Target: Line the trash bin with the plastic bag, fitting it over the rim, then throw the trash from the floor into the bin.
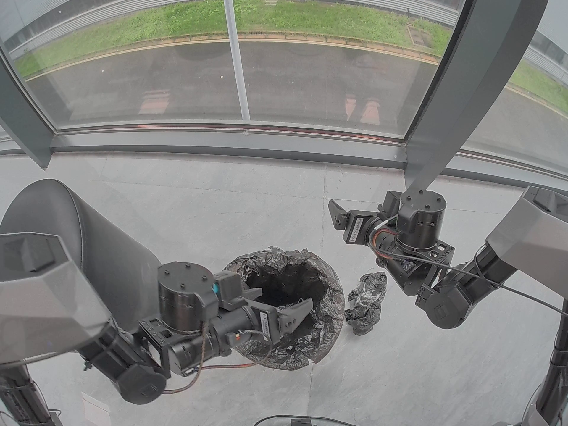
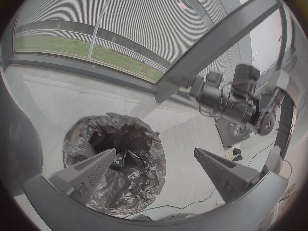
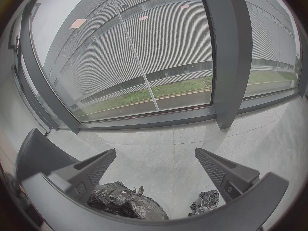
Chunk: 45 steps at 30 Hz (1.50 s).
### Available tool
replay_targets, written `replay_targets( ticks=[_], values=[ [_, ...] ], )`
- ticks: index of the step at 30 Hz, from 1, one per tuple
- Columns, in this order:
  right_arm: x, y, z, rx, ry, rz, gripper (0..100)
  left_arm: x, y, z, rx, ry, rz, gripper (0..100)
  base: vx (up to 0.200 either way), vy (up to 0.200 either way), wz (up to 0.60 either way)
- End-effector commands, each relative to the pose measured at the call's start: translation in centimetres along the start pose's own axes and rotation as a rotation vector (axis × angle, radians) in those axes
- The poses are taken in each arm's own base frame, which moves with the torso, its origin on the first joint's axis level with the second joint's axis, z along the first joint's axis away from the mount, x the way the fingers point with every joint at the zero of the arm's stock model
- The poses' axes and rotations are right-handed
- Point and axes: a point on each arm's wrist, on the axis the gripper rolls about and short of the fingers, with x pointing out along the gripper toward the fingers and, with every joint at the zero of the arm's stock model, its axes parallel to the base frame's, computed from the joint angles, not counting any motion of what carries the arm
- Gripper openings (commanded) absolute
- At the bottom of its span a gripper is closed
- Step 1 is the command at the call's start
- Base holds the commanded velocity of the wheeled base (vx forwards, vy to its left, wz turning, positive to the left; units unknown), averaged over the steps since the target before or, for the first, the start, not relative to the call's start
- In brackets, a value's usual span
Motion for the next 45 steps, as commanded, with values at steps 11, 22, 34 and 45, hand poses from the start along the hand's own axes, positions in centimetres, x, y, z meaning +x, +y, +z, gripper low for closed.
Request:
replay_targets(
  ticks=[11, 22, 34, 45],
  values=[
    [0.2, -0.6, 0.8, 0.019, -0.023, -0.008, 100, 5.2, -0.8, -8.3, 0.029, 0.17, 0.024, 100, 0.0, 0.0, 0.0],
    [0.5, -1.0, 0.4, 0.015, -0.01, -0.013, 100, 8.4, 1.8, -9.7, 0.078, 0.153, 0.104, 100, 0.0, 0.0, 0.0],
    [0.7, -1.0, 0.0, 0.017, -0.029, -0.008, 100, 9.8, 3.4, -10.2, 0.221, 0.116, 0.186, 100, 0.0, 0.0, 0.0],
    [0.7, -1.1, 0.1, 0.016, -0.03, -0.009, 100, 9.7, 4.2, -10.0, 0.271, 0.118, 0.253, 100, 0.0, 0.0, 0.0]
  ],
)
